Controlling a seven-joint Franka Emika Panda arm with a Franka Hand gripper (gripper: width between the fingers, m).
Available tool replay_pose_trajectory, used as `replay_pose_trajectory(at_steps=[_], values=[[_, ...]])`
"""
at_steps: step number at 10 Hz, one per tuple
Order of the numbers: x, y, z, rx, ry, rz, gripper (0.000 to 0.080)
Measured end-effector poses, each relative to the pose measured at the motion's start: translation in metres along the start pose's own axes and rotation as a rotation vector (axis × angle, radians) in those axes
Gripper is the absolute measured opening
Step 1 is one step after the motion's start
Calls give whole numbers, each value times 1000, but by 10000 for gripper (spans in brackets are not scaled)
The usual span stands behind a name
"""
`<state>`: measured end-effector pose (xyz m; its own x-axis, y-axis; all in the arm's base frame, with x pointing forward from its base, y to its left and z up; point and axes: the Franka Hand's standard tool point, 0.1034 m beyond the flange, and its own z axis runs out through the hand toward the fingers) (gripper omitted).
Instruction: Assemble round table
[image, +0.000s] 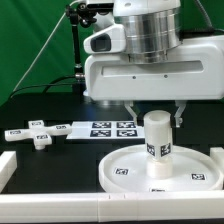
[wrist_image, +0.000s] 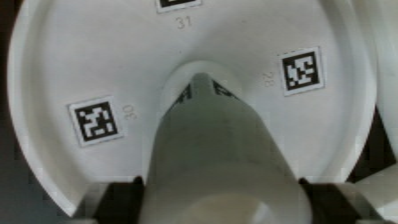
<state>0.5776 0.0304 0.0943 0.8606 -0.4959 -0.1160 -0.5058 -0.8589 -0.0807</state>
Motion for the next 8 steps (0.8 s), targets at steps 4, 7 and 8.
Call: replay_pose_trajectory(at_steps=[4, 7, 8], values=[[-3, 2, 0, 16, 20, 281, 409], [-3, 2, 0, 19, 17, 427, 409], [-3, 3, 0, 20, 17, 446, 409]])
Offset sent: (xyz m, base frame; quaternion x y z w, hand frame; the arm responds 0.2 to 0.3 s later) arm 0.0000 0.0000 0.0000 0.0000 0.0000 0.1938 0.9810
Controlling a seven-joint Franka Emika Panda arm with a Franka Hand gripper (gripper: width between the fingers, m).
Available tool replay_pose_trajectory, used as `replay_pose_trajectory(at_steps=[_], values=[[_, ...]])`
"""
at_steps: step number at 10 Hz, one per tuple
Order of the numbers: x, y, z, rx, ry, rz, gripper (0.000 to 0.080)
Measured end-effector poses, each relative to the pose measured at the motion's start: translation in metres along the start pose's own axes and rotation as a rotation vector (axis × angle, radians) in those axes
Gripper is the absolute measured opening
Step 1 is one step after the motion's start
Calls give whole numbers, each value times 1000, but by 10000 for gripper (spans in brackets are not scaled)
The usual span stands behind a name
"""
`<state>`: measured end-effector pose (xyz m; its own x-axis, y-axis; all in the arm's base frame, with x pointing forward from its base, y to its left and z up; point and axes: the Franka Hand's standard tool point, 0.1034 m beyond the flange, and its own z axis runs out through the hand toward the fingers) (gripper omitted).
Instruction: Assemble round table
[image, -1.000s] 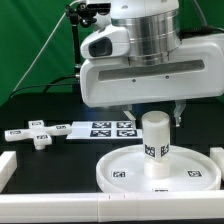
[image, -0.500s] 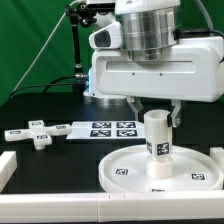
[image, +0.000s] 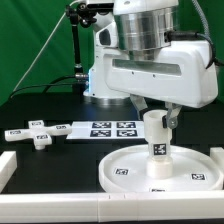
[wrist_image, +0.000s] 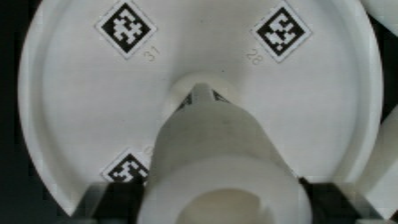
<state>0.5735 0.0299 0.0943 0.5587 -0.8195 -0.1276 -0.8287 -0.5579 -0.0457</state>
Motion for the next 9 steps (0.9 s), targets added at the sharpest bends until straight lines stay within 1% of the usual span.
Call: replay_pose_trajectory(at_steps=[2, 4, 7, 9], values=[[0, 4, 0, 45, -15, 325, 409], [-3, 4, 1, 77, -42, 564, 409], [-7, 0, 3, 94, -91, 851, 409], [-7, -3, 3, 115, -129, 976, 409]])
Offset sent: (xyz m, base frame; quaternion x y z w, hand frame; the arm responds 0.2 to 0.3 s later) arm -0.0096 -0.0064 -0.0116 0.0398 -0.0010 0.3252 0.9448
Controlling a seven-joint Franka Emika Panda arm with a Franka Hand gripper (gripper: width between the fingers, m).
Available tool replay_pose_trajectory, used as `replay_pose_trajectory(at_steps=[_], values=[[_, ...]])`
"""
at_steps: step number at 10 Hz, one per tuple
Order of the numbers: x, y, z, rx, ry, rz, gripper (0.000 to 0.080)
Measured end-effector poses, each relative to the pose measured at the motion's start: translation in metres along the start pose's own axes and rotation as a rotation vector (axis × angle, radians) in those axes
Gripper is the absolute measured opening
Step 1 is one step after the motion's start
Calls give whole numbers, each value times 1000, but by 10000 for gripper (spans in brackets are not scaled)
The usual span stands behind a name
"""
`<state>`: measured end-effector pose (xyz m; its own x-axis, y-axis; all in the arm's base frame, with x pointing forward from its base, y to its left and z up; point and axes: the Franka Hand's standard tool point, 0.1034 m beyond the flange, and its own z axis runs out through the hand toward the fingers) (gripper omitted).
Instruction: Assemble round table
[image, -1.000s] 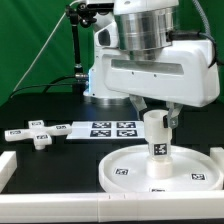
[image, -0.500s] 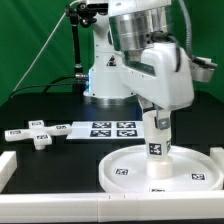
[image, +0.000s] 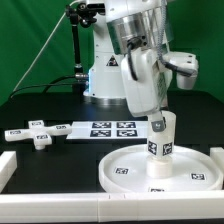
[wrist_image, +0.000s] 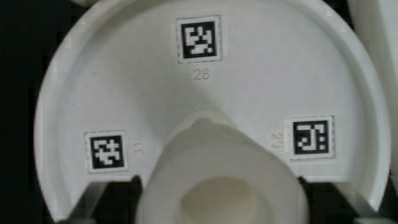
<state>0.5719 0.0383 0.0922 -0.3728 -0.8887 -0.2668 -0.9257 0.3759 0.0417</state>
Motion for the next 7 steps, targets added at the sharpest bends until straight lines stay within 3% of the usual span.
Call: replay_pose_trajectory(at_steps=[2, 3, 4, 5, 7], values=[[-1, 0, 1, 0, 0, -12, 409], [-2, 1, 1, 0, 0, -33, 511], [-2, 2, 1, -18, 5, -101, 607], [-5, 2, -1, -42, 5, -196, 636], [-4, 1, -1, -37, 0, -357, 647]])
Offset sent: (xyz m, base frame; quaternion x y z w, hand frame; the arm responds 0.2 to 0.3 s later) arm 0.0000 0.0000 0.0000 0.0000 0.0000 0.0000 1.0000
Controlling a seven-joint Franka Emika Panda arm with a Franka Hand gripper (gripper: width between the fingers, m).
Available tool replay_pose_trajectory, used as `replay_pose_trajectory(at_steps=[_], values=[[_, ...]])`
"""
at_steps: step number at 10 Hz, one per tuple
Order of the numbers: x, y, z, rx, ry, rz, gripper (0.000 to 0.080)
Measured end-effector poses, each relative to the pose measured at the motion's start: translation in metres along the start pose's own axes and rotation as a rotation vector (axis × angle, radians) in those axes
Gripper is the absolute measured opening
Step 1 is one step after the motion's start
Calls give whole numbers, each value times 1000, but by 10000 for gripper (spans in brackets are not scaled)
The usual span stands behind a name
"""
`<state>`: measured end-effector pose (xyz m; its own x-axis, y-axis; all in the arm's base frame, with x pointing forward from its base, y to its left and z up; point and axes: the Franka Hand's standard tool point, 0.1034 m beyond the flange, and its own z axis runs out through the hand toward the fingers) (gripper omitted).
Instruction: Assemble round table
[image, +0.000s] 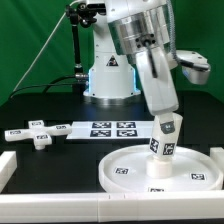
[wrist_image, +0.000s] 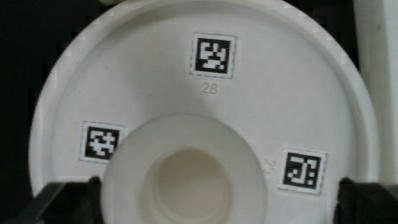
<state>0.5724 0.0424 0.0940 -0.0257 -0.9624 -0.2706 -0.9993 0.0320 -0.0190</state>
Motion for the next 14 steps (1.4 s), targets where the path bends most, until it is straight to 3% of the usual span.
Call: replay_pose_trajectory(at_steps=[2, 4, 9, 14], values=[[0, 0, 0, 0, 0, -146, 649], [-3, 3, -1, -38, -3, -367, 649], [-15, -3, -5, -94, 32, -978, 649], [-13, -3, -5, -102, 17, -1339, 649]])
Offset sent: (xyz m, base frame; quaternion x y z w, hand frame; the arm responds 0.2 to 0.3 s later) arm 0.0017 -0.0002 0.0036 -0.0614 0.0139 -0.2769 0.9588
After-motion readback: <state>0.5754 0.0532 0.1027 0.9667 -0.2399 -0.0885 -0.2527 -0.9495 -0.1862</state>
